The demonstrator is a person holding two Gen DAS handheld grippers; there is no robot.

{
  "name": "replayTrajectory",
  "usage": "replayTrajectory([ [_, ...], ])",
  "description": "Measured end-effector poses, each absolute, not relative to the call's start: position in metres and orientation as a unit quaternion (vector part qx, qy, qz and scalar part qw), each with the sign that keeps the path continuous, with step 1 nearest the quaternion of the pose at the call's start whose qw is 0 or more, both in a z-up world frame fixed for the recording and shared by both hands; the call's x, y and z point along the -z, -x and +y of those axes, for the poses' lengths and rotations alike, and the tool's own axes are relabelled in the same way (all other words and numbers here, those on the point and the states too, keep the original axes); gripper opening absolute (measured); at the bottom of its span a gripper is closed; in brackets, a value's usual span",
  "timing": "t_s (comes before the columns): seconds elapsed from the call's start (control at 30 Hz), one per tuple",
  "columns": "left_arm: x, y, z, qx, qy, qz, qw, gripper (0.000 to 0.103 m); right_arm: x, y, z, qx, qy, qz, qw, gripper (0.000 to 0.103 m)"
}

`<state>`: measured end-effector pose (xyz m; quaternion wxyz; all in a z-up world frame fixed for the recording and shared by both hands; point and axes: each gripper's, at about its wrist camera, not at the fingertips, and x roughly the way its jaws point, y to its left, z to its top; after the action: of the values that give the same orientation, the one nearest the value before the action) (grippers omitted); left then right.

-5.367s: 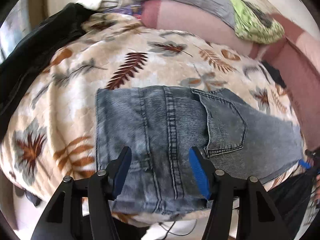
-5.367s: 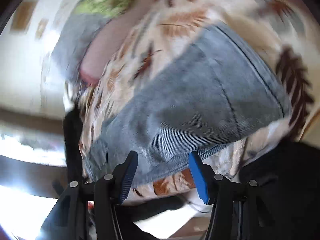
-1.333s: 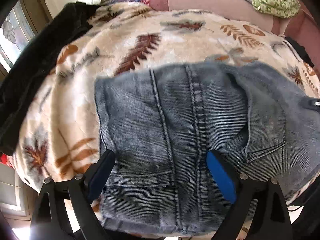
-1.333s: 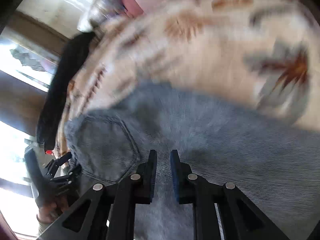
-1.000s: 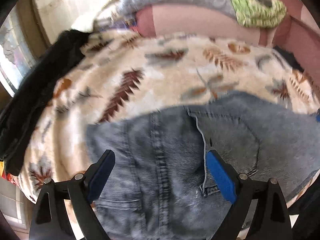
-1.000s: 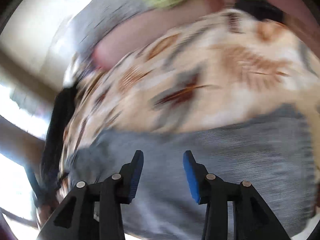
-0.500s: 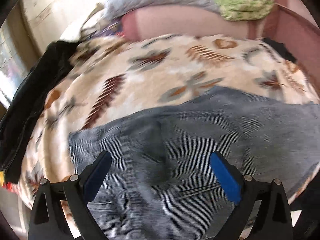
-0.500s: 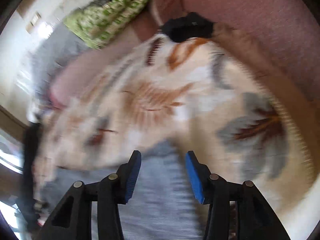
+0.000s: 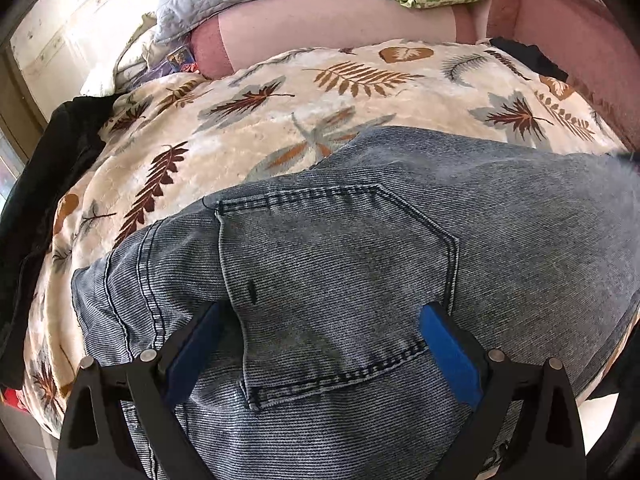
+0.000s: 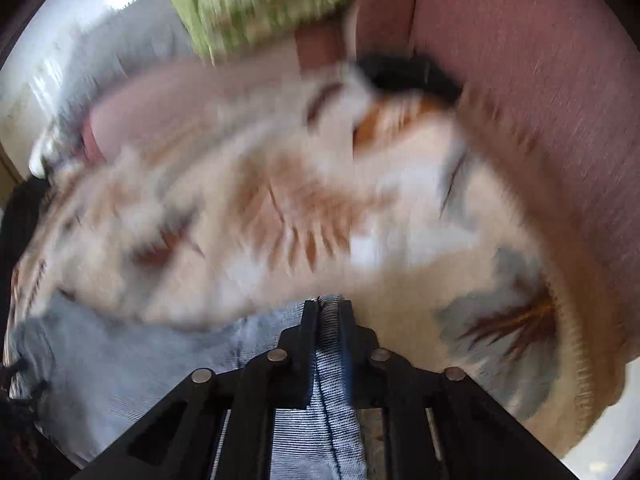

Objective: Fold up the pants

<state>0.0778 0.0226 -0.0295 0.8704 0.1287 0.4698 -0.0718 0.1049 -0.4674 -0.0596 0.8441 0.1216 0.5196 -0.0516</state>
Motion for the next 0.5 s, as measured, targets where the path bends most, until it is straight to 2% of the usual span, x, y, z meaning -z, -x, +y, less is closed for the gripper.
replayTrajectory([
  [0.03,0.028,-0.078,0.021,0.071,-0.133,0.47,0.87,0.099,0.056,-0.099,-0.471,0.056,-0.127,0.504,0.852,0.024],
  [0.13,0.021,-0.075,0.021,0.077,-0.131,0.462,0.874,0.099,0.032,-0.08,-0.473,0.07,-0.15,0.485,0.859,0.031],
  [0.23,0.011,-0.074,0.016,0.09,-0.118,0.451,0.88,0.099,0.004,-0.062,-0.454,0.049,-0.161,0.464,0.87,0.034],
  [0.3,0.006,-0.074,0.009,0.104,-0.11,0.442,0.884,0.099,-0.002,-0.051,-0.438,0.012,-0.194,0.454,0.869,0.047],
  [0.33,0.006,-0.074,0.005,0.11,-0.108,0.44,0.885,0.099,0.003,-0.049,-0.432,0.003,-0.205,0.458,0.865,0.064],
  [0.37,0.009,-0.075,0.0,0.113,-0.11,0.443,0.882,0.099,0.012,-0.046,-0.428,-0.003,-0.217,0.467,0.857,0.07],
  [0.43,0.018,-0.078,-0.006,0.117,-0.118,0.451,0.877,0.099,0.054,-0.052,-0.421,-0.006,-0.232,0.521,0.821,0.071],
  [0.5,0.038,-0.083,-0.012,0.108,-0.136,0.483,0.858,0.1,0.065,-0.052,-0.416,0.002,-0.214,0.507,0.835,0.072],
])
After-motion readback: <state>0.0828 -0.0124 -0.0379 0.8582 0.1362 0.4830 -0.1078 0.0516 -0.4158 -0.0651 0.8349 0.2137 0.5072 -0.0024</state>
